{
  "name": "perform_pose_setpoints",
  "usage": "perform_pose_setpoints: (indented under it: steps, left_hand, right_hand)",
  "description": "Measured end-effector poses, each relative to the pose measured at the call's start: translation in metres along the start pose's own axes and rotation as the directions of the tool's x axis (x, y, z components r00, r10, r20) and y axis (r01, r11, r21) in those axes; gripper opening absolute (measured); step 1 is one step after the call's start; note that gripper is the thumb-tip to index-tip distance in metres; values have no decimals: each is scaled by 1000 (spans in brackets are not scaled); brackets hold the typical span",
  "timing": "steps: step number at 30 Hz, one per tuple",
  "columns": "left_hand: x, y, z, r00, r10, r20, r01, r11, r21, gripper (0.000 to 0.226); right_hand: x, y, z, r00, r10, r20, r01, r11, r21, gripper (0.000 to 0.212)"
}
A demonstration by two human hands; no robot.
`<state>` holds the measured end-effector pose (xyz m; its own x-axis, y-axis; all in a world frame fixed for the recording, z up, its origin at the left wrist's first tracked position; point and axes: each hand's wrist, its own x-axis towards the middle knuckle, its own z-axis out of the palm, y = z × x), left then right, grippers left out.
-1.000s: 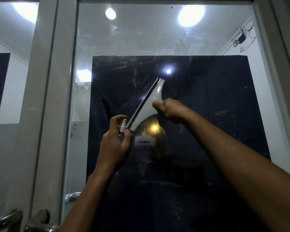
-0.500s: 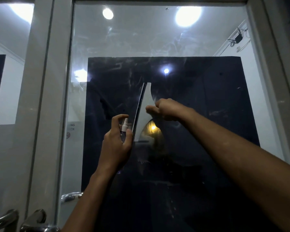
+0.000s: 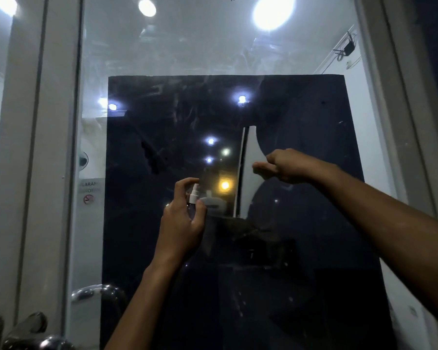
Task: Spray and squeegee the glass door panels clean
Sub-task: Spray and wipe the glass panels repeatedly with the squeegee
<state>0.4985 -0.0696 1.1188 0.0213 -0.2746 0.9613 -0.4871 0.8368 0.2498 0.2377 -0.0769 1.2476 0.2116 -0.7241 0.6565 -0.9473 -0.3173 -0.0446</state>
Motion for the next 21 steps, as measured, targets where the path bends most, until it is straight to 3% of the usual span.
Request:
perform_pose_setpoints:
  steps: [6,9,14,18,21]
  left_hand:
    - [-3,9,29,1000,3,17,-3,1000,-24,32]
    - [-8,11,39,1000,-5,26,6,999,-32,33]
    - [-14,17,53,999,-11,40,12,999,-44,34]
    - [-19,19,58,1000,-17,23,18,999,-50,34]
    - [-27,19,59,999,-35,29,37,998,-53,33]
  right_hand:
    - [-6,28,3,999,30,28,-30,1000,-10,57]
    - [-30,58,3,997,63,45,-67,995,73,51]
    - [-51,63,26,986,166,-32,-155,964,215,59]
    - [-75,50,67,950,296,-96,-227,870,437,59]
    - [-107,53,106,926,371,-69,-291,820,493,55]
